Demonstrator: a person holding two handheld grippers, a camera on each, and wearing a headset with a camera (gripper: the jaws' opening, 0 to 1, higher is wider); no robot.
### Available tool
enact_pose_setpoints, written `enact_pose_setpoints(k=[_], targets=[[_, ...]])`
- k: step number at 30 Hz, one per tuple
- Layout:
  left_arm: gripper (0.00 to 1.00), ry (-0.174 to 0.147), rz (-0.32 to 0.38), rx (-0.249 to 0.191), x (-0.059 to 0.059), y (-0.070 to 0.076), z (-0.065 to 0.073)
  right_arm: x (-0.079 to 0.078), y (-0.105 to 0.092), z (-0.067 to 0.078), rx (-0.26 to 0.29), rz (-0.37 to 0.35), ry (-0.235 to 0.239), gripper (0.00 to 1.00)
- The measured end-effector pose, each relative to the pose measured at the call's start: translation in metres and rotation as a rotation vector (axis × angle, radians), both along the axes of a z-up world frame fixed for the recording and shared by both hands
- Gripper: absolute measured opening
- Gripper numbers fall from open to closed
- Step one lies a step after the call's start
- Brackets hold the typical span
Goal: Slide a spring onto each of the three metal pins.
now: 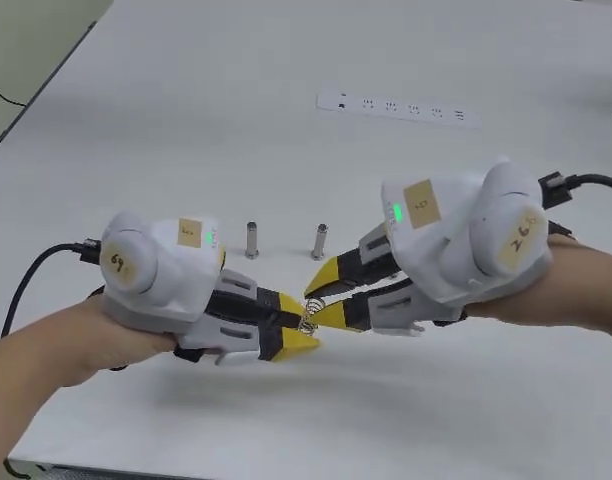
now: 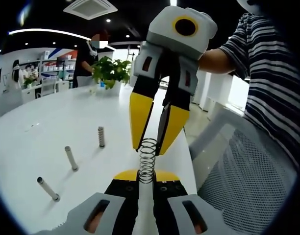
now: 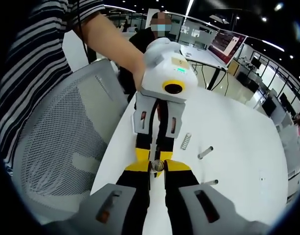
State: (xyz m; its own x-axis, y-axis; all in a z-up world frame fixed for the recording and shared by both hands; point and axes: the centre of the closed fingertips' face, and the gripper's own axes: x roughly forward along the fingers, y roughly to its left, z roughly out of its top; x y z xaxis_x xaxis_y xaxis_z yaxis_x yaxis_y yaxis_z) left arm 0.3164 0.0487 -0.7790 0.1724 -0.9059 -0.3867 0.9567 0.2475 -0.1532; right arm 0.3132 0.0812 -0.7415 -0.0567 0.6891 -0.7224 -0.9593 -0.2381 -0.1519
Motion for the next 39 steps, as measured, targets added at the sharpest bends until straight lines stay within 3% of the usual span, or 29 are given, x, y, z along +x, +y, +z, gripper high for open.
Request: enact_pose_setpoints(k=[7, 12, 21, 39], targets=[[0.01, -0.007, 0.003, -0.002, 0.001, -0.002, 0.002, 0.001, 0.003, 0.0, 0.034, -0.034, 0.013, 0.07], [0.01, -0.019, 0.019, 0.0, 0.003, -0.001, 0.003, 0.001, 0.002, 0.001, 0.055, -0.05, -0.018, 0.07], [0.02, -0.037, 0.033, 0.001, 0.006, -0.003, 0.006, 0.001, 0.0, 0.004, 0.024, -0.021, -0.087, 0.07], [0.06, -0.028, 0.062, 0.004, 0.012, 0.001, 0.007, 0.004, 0.0, 0.006, -0.001, -0.006, -0.13, 0.07]])
